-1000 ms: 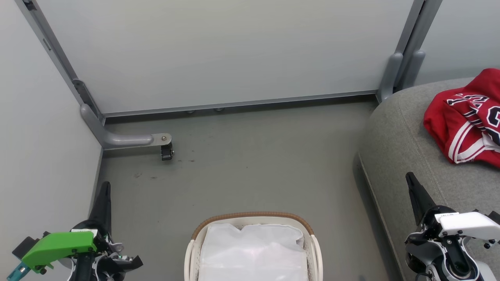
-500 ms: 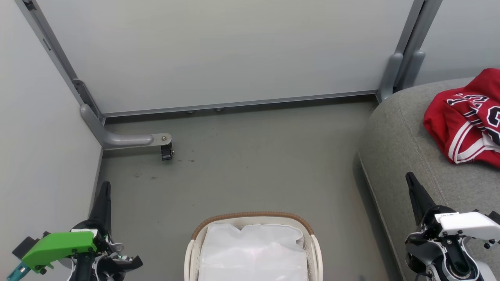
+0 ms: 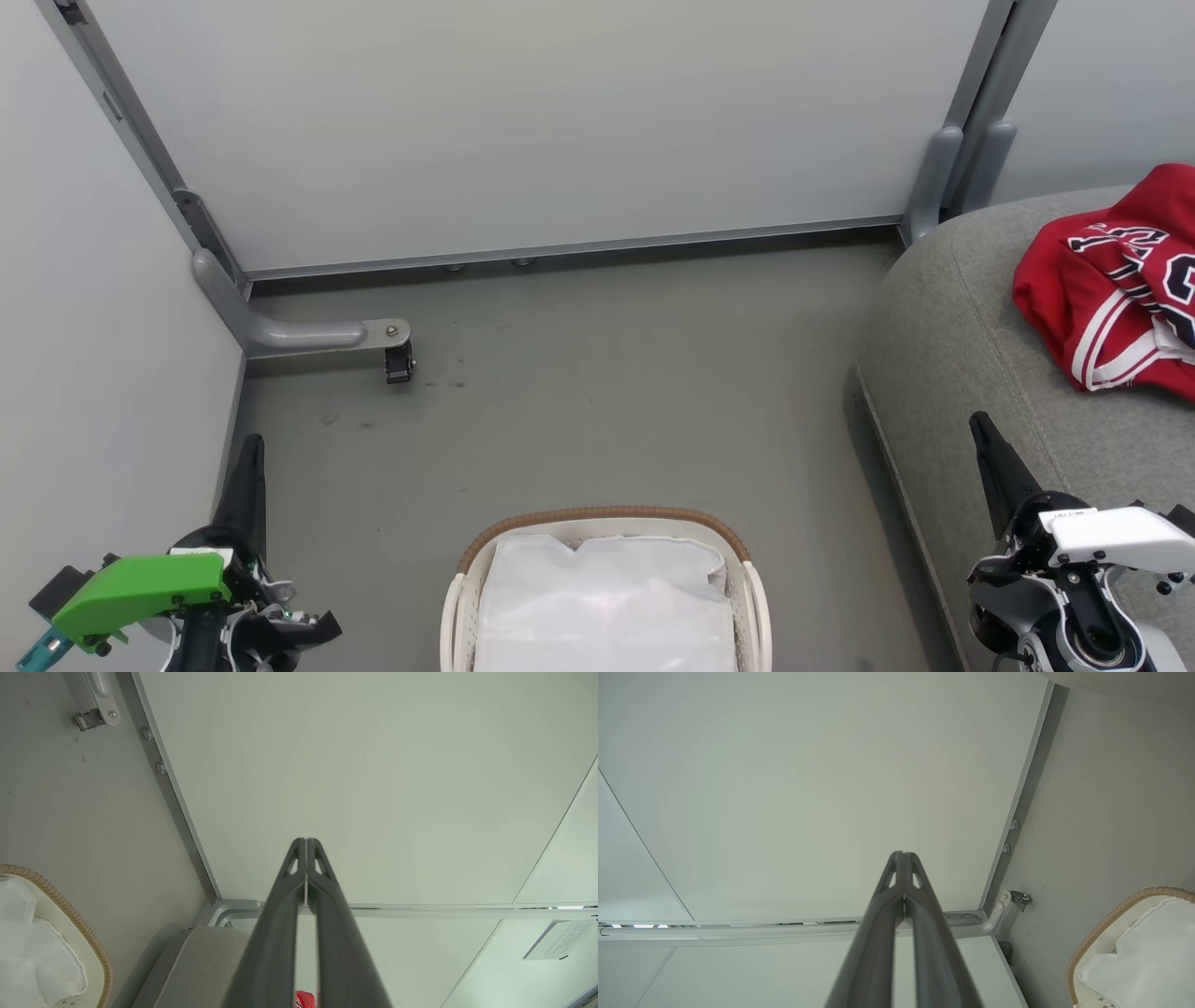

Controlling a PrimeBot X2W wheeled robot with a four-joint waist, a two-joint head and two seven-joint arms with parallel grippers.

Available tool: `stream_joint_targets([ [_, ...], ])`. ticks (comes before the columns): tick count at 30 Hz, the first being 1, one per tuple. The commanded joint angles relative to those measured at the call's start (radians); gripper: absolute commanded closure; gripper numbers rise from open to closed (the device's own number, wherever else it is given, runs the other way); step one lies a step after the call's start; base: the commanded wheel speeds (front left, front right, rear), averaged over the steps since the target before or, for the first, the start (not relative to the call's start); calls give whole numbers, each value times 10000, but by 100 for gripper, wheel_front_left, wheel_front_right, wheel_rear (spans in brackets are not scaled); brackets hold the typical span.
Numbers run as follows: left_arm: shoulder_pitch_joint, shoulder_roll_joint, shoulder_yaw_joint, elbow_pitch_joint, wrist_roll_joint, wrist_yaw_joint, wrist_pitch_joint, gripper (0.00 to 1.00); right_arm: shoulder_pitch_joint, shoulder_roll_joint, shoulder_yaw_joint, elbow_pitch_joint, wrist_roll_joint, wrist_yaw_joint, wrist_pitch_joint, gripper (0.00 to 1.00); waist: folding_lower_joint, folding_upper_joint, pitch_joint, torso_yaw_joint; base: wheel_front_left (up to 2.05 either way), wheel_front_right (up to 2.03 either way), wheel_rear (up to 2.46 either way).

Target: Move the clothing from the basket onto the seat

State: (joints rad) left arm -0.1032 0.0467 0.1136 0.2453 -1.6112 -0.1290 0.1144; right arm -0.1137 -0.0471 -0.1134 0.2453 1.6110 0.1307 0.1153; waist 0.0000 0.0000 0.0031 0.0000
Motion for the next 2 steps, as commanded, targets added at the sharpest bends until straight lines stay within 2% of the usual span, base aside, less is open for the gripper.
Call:
stream_joint_targets([
  [1,-117,66,19,-13,-32,-32,30,100,102,-60,-21,-37,38,0,12,100,0,0,0,0,0,0,0],
  [2,-117,66,19,-13,-32,-32,30,100,102,-60,-21,-37,38,0,12,100,0,0,0,0,0,0,0],
])
